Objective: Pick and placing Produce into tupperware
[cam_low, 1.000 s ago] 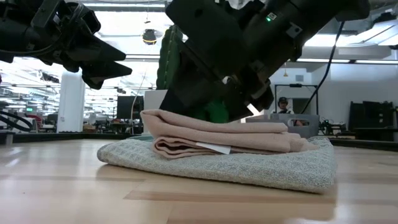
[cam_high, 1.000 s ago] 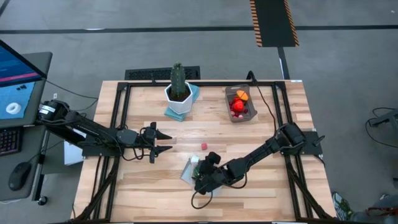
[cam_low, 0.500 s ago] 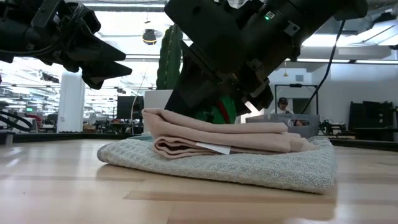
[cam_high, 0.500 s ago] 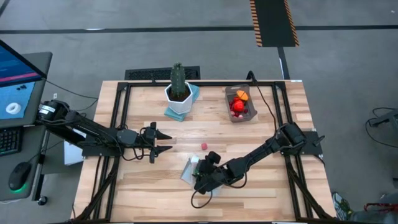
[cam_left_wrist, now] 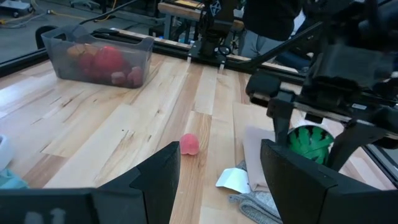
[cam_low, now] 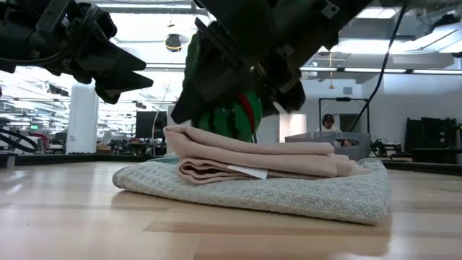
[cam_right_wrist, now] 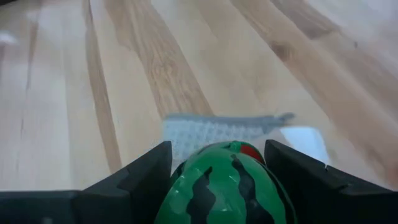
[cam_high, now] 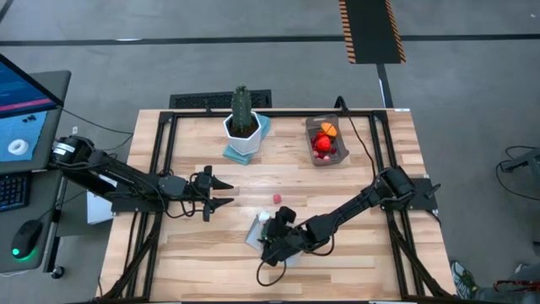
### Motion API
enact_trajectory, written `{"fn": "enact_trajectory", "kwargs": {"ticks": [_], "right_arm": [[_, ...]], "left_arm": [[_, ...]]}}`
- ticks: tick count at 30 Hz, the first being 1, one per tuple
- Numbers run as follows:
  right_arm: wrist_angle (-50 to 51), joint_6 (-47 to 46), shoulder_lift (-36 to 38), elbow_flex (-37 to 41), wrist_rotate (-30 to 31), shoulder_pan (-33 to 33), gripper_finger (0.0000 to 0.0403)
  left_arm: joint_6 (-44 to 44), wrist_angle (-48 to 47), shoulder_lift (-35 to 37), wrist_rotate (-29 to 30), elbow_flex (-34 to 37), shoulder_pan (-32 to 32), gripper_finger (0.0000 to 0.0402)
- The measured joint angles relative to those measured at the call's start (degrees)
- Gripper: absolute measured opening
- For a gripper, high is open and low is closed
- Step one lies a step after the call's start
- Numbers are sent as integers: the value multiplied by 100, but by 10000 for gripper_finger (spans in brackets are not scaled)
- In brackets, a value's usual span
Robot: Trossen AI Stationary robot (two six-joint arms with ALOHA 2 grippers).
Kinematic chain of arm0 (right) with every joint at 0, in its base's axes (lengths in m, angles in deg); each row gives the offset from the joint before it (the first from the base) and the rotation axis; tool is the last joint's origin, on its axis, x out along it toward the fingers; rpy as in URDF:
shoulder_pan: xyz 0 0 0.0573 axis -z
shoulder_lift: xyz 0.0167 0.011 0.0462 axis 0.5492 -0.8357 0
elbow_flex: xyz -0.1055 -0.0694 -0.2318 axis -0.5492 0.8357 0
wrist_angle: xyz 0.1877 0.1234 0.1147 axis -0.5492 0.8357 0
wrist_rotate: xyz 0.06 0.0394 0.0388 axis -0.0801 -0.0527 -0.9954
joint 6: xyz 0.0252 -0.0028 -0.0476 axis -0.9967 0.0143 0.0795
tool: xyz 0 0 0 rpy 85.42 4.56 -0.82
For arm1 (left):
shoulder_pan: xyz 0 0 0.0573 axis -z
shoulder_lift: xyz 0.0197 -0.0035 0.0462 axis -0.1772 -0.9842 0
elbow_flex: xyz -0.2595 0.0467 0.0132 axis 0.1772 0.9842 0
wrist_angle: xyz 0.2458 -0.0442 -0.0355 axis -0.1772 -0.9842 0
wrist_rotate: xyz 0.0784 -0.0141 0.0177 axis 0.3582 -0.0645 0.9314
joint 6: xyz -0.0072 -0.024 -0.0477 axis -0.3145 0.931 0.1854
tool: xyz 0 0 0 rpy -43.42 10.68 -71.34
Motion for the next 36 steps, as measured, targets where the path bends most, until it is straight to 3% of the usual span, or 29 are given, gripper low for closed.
{"fn": "enact_trajectory", "kwargs": {"ticks": [9,15,23,36], "right_arm": [[1367,265,0,-692,43,198,276],[1424,698,144,-744,25,440,276],[1757,1259,893,-751,200,703,276],[3583,1241,2121,-741,837,1324,276]], "left_arm": [[-1,0,-2,0,0,0,213],[1,23,-2,0,0,0,213],[3,28,-2,0,0,0,213],[7,3,-2,0,0,0,213]]}}
